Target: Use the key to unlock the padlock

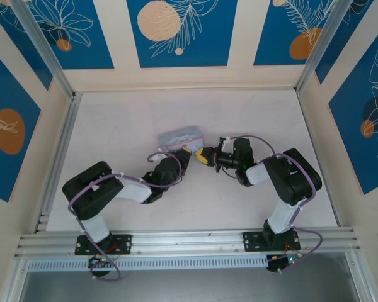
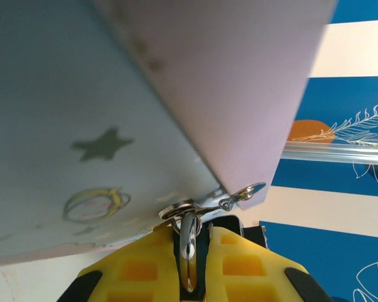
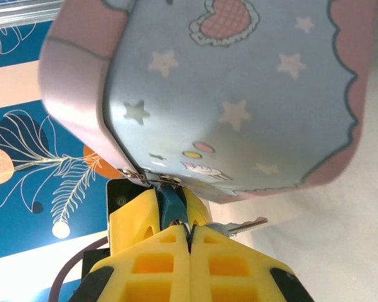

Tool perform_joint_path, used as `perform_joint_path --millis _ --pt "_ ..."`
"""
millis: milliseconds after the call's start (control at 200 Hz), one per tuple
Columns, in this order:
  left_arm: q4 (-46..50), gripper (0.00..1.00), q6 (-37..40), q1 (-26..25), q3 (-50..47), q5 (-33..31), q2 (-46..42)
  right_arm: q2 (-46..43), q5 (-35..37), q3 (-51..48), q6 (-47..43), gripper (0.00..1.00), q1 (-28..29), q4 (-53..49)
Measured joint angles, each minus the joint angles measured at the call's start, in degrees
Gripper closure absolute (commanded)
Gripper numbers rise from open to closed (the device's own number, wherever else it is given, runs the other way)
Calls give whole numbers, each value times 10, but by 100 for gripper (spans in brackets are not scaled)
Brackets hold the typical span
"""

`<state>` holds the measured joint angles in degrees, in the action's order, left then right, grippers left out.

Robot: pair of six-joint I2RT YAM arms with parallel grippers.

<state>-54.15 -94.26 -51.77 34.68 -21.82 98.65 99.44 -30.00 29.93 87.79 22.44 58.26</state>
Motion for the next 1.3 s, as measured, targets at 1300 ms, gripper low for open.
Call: perform_joint_path --millis 1300 --pt "28 100 -28 0 16 2 -23 -62 -70 135 -311 100 -30 -356"
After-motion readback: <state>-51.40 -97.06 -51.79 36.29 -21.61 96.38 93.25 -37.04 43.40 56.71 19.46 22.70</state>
